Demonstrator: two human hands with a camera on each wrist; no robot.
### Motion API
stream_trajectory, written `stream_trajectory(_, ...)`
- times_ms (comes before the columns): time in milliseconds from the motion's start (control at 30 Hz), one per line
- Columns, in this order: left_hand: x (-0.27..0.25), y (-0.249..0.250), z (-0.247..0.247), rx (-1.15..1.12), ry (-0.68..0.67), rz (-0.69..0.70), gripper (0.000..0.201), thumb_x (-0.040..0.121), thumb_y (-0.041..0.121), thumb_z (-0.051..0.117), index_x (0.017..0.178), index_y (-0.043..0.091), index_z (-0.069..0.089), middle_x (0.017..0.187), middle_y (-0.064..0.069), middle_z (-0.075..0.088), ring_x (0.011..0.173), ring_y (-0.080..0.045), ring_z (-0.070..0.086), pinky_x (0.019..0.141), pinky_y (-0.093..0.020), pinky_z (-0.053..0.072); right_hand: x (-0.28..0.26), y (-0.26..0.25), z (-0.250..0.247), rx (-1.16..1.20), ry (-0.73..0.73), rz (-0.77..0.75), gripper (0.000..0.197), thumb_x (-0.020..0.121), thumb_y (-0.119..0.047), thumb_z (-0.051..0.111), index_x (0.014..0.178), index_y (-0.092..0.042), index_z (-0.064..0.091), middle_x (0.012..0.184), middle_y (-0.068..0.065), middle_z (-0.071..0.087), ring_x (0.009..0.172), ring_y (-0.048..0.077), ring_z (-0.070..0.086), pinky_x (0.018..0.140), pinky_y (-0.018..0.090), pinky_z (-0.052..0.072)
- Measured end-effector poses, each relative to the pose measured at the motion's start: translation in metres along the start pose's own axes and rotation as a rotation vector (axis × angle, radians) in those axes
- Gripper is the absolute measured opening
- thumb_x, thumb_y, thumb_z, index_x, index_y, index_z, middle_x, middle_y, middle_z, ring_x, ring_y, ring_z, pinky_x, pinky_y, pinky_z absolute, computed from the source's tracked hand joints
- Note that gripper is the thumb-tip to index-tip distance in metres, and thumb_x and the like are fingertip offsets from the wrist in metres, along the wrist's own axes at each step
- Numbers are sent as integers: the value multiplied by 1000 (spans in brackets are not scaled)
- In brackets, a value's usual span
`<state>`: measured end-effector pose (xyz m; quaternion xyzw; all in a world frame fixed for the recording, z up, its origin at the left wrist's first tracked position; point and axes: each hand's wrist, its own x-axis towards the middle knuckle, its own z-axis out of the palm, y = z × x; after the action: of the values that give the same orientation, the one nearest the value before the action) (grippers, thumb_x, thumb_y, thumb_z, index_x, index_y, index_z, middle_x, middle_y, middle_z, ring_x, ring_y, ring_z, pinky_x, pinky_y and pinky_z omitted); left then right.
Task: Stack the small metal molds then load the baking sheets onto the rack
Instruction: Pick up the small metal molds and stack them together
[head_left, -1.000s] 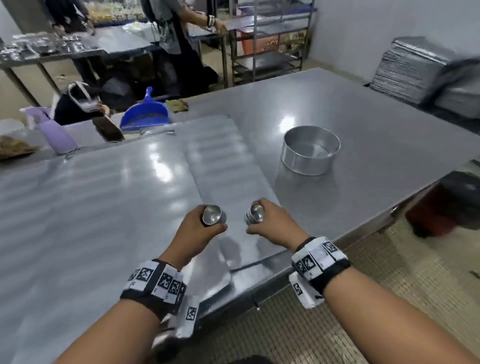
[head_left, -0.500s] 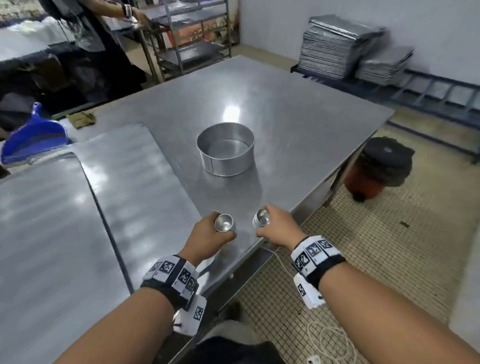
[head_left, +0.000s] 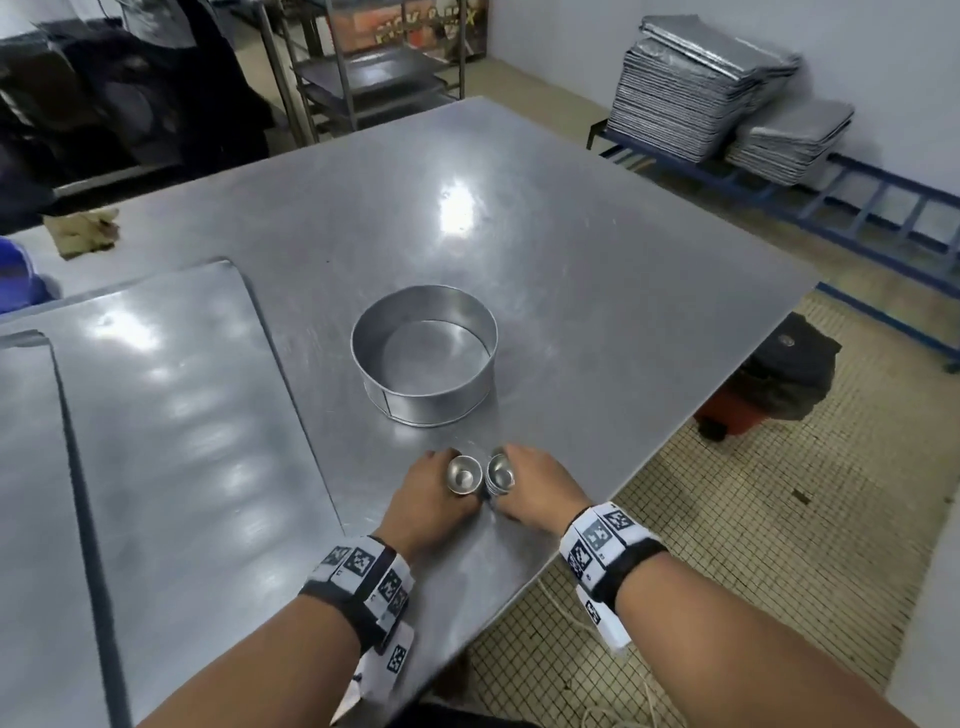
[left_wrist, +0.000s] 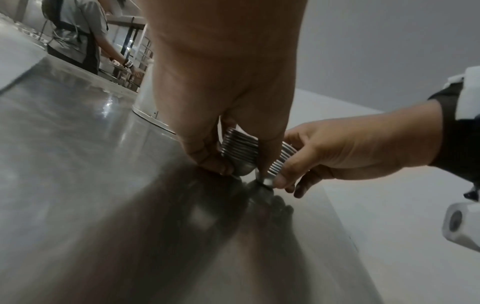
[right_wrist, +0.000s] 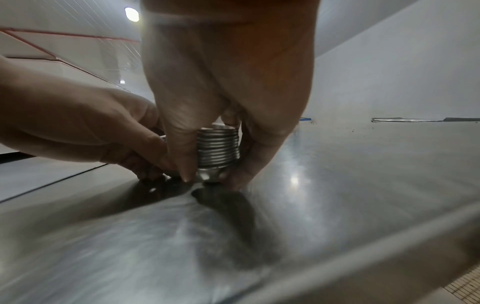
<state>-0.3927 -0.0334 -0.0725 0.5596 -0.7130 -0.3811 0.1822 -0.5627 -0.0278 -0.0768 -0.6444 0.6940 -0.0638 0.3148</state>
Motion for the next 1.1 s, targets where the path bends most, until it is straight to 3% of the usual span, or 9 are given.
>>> stream_trajectory(100,19,5,1,-2,42,-7,14,74,19,70,76,14,58,78,-3,66,79,-27,63,67,-43,49,23,6,-11,3,-4,-7,57,71,-24,76,123,-24,53,118,5,64,107,29,63,81,28,46)
stream_trajectory(233,33,7,3,-123,130,-144,26,71,40,69,89,24,59,88,7,69,81,-14,65,71,-36,53,47,12,-28,28,-12,-28,68,72,-23,78,133,-18,48,126,8,63,112,31,61,87,31,47)
stream_trajectory(333,40,6,8,-148,185,-182,30,72,39,69,99,27,62,96,9,72,89,-15,68,77,-35,55,62,15,-39,35,-24,-81,65,72,-24,78,131,-17,53,126,9,64,115,31,60,92,34,49)
stream_trajectory(467,42,16,15,-177,275,-206,19,75,27,74,88,32,60,88,11,71,83,-9,66,73,-31,53,79,19,-51,73,-51,-179,56,71,-21,77,125,-17,60,119,7,67,109,28,62,87,30,48)
stream_trajectory(567,41,19,24,-216,348,-252,25,72,30,72,93,39,61,91,15,70,88,-8,66,76,-33,54,86,23,-57,97,-66,-249,40,70,-28,74,106,-16,62,105,6,68,98,27,63,80,32,49)
stream_trajectory(667,39,27,32,-238,405,-297,25,72,33,71,86,49,57,89,18,69,88,-2,66,73,-27,51,93,29,-57,118,-94,-317,44,64,-39,65,100,-15,61,101,6,68,94,27,63,80,37,52)
stream_trajectory(833,38,28,46,-245,506,-349,32,72,30,79,94,44,61,94,15,73,90,-2,68,77,-27,54,99,40,-58,145,-139,-362,52,58,-49,66,103,-23,60,98,-1,70,92,22,66,79,38,54)
stream_trajectory(967,36,26,52,-255,553,-395,28,75,28,83,93,38,63,93,14,73,87,0,69,77,-24,55,102,45,-62,128,-162,-383,43,65,-43,71,103,-25,60,96,-6,71,91,19,66,81,40,55)
stream_trajectory(1100,34,23,53,-242,549,-406,37,78,21,84,102,36,61,94,15,71,87,9,65,74,-11,46,102,42,-66,107,-187,-385,45,64,-43,72,103,-24,60,100,-1,71,95,23,66,82,38,54)
